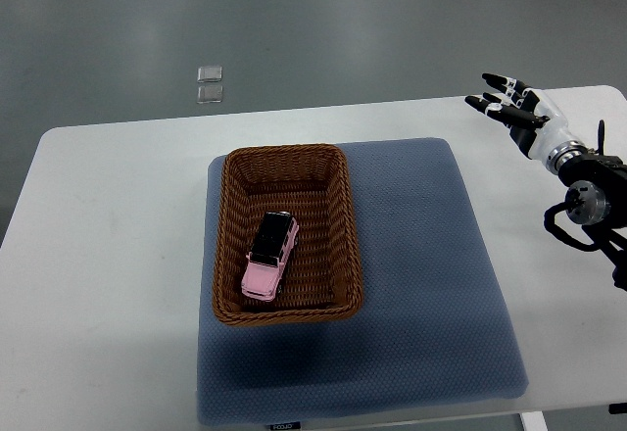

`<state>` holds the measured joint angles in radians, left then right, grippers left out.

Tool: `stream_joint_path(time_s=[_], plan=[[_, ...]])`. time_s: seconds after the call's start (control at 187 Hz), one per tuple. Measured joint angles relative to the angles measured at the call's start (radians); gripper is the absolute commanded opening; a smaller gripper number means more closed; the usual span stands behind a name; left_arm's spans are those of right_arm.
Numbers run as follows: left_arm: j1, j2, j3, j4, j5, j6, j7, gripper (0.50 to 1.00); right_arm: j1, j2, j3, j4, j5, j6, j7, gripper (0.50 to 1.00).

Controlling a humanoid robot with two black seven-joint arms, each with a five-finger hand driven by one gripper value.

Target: Place pink car in brown basket

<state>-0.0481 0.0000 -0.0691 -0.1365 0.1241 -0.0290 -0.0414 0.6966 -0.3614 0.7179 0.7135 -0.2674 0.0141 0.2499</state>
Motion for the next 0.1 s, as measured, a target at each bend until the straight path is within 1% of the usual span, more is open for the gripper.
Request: stream_joint_path(time_s=[0.096], plan=[[0.0, 0.0, -0.001, 0.0, 0.0, 0.0, 0.0, 1.0, -0.001, 0.002, 0.0, 0.0, 0.001, 0.001, 0.0, 0.913]])
